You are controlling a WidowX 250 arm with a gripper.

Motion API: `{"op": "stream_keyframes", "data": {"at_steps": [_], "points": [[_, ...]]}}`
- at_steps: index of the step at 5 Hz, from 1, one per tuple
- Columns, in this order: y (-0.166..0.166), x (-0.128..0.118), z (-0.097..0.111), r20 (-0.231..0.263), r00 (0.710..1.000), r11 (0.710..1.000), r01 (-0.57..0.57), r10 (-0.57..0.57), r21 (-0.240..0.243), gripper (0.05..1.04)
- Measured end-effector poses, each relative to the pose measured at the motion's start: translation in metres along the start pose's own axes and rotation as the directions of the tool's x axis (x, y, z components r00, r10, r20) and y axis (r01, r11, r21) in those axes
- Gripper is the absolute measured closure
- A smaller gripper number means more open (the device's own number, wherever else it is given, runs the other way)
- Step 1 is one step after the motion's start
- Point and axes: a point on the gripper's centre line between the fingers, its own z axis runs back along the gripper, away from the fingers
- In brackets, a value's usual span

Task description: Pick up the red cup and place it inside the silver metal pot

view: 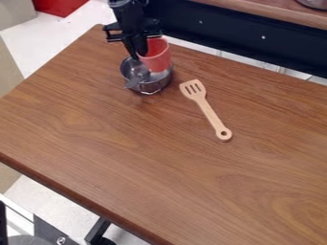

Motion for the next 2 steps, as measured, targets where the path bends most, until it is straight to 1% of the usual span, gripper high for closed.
{"op": "stream_keyframes", "data": {"at_steps": [1,2], "points": [[0.0039,-0.0039,-0.0049,0.003,1.0,1.0,0.009,-0.009,0.005,1.026],[0.0078,-0.0052,-0.0089,0.009,1.0,1.0,0.007,-0.007,0.025,1.026]]}}
